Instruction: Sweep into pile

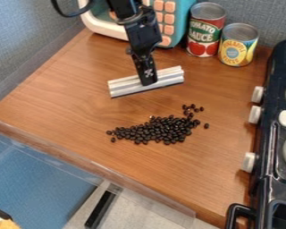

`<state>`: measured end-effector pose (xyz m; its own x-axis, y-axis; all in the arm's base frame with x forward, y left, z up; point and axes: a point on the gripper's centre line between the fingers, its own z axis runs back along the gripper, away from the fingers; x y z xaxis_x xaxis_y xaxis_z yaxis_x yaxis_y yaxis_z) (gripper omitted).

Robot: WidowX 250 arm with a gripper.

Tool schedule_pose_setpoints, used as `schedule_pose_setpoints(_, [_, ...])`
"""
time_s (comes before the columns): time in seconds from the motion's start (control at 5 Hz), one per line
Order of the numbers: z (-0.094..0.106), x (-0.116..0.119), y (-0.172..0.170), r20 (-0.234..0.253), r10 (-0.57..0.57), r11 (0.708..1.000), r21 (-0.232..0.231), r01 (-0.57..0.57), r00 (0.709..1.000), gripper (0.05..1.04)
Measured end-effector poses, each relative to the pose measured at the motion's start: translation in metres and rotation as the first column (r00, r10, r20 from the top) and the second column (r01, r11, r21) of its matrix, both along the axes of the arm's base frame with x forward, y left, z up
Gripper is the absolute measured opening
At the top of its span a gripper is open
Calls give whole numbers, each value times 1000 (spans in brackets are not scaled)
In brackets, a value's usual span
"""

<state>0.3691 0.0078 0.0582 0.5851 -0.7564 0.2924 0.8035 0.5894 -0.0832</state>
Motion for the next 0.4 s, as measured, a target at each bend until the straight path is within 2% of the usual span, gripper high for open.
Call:
schedule_pose_setpoints(0.2, [-6,18,-9,2,-96,992,86,96,995,342])
schedule_pose_setpoints(0.4, [-17,30,-18,3,-220,966,138,217,976,342])
